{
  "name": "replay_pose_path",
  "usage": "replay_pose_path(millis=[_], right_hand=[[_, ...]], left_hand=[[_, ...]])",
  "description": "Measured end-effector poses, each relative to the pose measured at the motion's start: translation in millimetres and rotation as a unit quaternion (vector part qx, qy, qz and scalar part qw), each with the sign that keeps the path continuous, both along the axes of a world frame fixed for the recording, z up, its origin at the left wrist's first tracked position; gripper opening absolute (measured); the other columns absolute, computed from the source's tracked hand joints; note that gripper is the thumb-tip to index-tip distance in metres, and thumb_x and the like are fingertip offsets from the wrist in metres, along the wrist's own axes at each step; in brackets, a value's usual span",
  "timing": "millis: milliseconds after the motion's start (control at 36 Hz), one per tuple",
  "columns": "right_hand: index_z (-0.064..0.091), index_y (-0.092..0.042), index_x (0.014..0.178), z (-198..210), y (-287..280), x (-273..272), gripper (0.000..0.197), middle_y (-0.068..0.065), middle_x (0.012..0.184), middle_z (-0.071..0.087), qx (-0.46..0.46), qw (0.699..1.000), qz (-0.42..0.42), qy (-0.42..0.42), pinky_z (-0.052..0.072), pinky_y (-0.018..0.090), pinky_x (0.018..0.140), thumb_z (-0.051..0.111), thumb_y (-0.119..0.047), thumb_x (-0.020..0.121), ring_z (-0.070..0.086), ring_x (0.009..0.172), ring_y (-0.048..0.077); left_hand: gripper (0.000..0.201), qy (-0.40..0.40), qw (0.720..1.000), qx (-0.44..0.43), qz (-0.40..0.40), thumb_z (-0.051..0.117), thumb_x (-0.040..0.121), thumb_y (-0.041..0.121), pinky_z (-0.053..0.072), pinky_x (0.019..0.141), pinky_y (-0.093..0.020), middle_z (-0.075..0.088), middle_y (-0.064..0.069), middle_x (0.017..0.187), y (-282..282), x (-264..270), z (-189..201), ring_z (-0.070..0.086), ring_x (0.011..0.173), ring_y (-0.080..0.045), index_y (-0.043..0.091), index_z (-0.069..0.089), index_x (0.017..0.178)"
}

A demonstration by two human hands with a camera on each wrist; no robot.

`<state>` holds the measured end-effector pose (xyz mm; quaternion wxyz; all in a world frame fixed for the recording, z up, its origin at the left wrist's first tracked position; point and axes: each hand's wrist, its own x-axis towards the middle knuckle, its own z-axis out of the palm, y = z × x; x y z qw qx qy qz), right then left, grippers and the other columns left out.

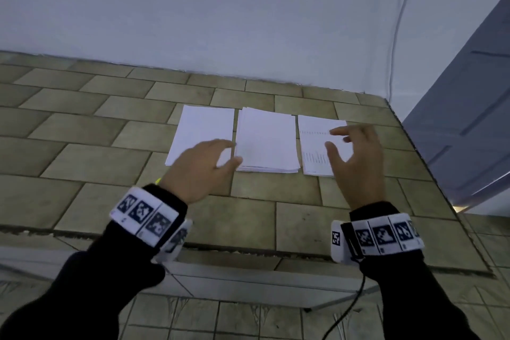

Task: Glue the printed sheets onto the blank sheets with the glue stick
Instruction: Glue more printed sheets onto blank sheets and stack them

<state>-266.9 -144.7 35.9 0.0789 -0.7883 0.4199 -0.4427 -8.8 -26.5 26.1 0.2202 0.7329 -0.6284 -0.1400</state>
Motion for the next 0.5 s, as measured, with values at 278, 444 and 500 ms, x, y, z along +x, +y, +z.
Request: replay_pose_path(millis=[278,444,500], right_hand=[[0.033,-0.003,0.14,-28,-11,-53,0.08,0.014,0.142,0.039,0.215,0.96,-0.151,-0.099,0.029,0.024,0.096,0.079,-0.021,0.077,0.038,0.131,0.026],[0.04,-0.004,0.134,-46,-14,-63,0.066,0.012,0.133,0.052,0.352,0.921,-0.147,-0.077,0.04,0.032,0.085,0.074,-0.026,0.083,0.053,0.119,0.027],[0.045,-0.003,0.128,-50,-15,-64,0.056,0.014,0.125,0.056,0.356,0.921,-0.151,-0.054,0.041,0.032,0.081,0.073,-0.025,0.085,0.056,0.112,0.029]], left_hand=[[0.072,-0.186,0.949,0.208,0.143,0.044,0.091,0.068,0.038,0.101,-0.044,0.048,-0.01,0.141,-76,45,-41,0.048,0.125,-0.031,0.015,0.043,0.14],[0.071,-0.187,0.946,0.237,0.114,0.054,0.087,0.066,0.048,0.094,-0.04,0.056,-0.008,0.131,-82,53,-57,0.057,0.113,-0.029,0.016,0.046,0.136],[0.066,-0.192,0.948,0.227,0.113,0.055,0.087,0.064,0.048,0.093,-0.039,0.059,-0.008,0.127,-83,53,-58,0.059,0.11,-0.029,0.017,0.049,0.133]])
